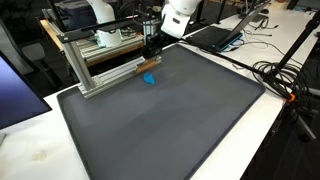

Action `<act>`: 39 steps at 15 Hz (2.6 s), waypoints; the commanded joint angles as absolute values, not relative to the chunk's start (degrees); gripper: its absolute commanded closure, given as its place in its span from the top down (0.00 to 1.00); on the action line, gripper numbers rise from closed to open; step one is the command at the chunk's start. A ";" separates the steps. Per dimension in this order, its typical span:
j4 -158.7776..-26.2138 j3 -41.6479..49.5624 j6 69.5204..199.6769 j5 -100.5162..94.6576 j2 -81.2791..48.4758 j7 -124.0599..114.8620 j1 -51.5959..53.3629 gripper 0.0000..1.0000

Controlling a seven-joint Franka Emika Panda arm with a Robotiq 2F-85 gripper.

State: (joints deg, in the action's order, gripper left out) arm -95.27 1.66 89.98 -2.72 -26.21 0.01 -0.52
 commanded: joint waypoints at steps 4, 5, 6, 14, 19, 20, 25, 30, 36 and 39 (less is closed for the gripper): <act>-91.25 1.43 89.29 -2.09 -31.92 0.26 -1.17 0.22; -90.96 1.43 89.66 -2.09 -32.42 0.30 -1.19 0.22; -90.67 1.45 90.28 -1.96 -32.75 0.10 -1.23 0.22; -90.24 1.27 98.13 -1.52 -31.15 0.11 -1.21 0.22; -90.99 1.09 104.17 -1.44 -29.02 0.14 -1.08 0.22; -91.21 1.11 105.22 -1.65 -28.45 0.06 -0.97 0.22; -92.15 1.21 108.47 -2.10 -26.37 0.05 -0.81 0.22; -94.65 1.30 108.42 -2.18 -22.83 -0.57 -0.62 0.22; -103.97 -0.24 114.72 -2.08 -16.20 12.65 -2.30 0.22; -109.35 -1.16 111.76 -2.48 -9.81 21.32 -2.13 0.22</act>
